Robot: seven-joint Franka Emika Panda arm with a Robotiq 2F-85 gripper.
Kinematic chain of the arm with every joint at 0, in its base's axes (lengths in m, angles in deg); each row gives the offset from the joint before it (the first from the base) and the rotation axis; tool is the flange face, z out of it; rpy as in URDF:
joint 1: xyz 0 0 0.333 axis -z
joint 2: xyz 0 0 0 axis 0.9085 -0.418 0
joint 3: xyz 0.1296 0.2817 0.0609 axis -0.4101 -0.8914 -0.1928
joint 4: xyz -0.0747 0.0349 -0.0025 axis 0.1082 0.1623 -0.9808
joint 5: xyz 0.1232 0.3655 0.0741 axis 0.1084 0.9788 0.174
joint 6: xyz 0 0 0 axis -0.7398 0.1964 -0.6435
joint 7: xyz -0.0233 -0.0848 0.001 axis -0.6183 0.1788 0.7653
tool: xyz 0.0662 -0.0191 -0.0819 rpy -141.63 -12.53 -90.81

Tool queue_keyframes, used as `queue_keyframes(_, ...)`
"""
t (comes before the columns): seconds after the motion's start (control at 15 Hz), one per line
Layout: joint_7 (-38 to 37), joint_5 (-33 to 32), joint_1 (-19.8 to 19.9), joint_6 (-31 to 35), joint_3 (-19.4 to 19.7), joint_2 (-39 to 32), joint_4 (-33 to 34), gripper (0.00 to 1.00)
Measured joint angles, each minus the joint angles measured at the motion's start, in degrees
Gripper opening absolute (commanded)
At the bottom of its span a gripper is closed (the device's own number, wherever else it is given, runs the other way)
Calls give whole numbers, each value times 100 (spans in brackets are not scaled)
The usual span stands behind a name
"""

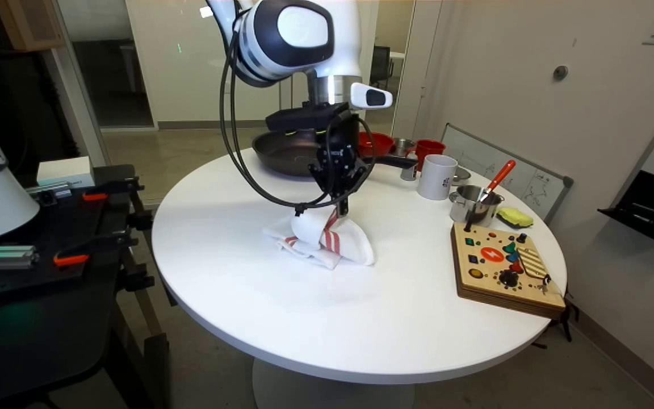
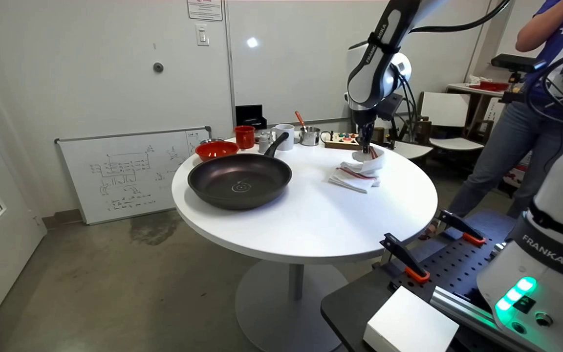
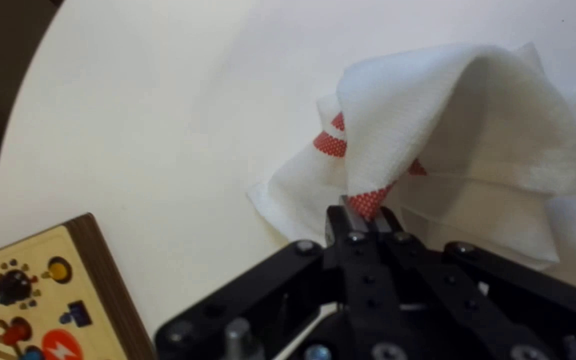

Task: Unfold the towel on the table

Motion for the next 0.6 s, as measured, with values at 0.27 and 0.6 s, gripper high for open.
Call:
queue_keyframes(0.27,-802,-307,-128,-227,246,-58,237,2)
queue_keyframes(0.6,-1860,-506,-245,-238,455,-279,464,2)
